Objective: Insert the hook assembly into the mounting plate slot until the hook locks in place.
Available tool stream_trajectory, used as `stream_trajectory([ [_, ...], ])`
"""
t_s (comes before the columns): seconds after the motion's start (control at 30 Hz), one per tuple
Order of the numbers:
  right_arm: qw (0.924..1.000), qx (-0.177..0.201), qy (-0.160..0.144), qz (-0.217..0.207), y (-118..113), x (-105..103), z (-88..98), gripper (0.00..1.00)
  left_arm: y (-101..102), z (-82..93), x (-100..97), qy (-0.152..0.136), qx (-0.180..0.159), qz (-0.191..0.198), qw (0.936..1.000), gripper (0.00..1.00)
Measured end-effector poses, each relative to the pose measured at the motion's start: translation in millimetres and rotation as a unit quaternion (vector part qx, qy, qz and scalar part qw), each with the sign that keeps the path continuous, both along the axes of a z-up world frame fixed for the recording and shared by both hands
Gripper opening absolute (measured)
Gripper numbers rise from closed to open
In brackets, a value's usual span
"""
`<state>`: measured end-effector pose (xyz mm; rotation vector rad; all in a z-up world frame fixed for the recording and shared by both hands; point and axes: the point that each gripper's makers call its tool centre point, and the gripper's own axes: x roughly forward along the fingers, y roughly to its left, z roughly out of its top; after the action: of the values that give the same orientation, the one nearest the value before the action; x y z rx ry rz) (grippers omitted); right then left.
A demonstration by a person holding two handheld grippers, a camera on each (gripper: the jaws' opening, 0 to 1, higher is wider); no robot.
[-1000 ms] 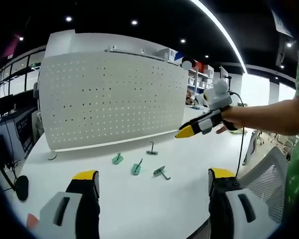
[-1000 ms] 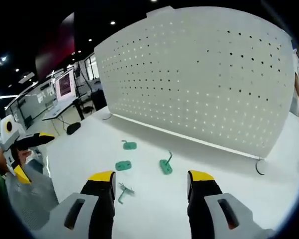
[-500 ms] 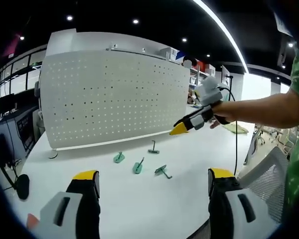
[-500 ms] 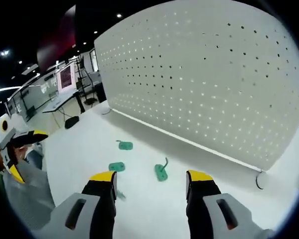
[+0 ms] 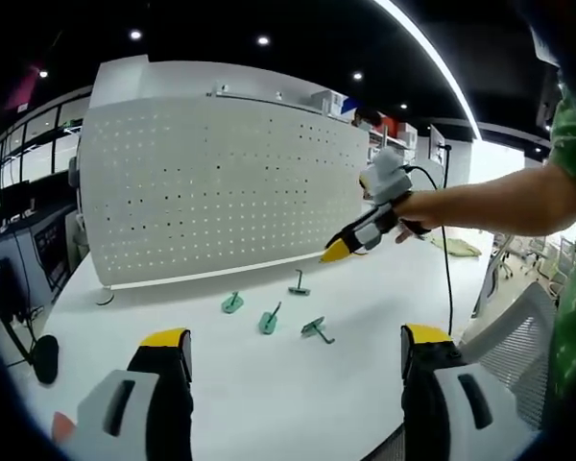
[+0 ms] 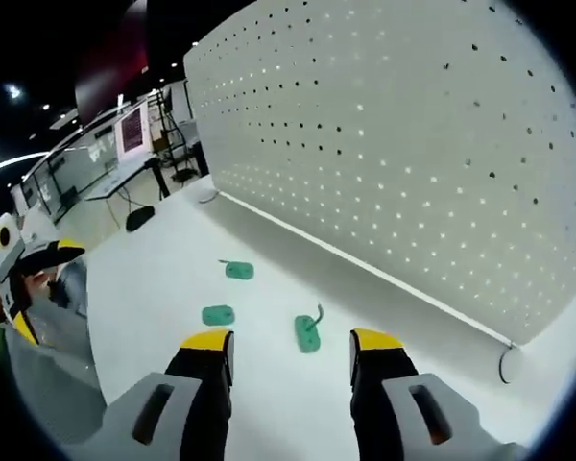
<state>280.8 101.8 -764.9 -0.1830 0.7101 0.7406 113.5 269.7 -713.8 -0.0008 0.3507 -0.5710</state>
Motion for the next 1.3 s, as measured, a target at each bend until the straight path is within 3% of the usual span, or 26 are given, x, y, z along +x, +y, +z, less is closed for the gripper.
stream_trajectory([
  [0.43, 0.9983, -0.031, 0.035, 0.035, -4, 14, -17.3, 0.48, 1, -1.5, 0.5, 0.002, 0.004, 0.003, 1.0000, 0.93],
  [0.8, 0.9943, -0.049, 0.058, 0.074, 5, 23, -28.9, 0.48, 1, -7.3, 0.2, 0.009, 0.016, 0.001, 0.9998, 0.93],
  [1.3, 0.9837, -0.082, 0.094, 0.130, 21, 26, -43.7, 0.47, 0, -13.9, -1.4, 0.021, 0.025, -0.004, 0.9995, 0.93],
])
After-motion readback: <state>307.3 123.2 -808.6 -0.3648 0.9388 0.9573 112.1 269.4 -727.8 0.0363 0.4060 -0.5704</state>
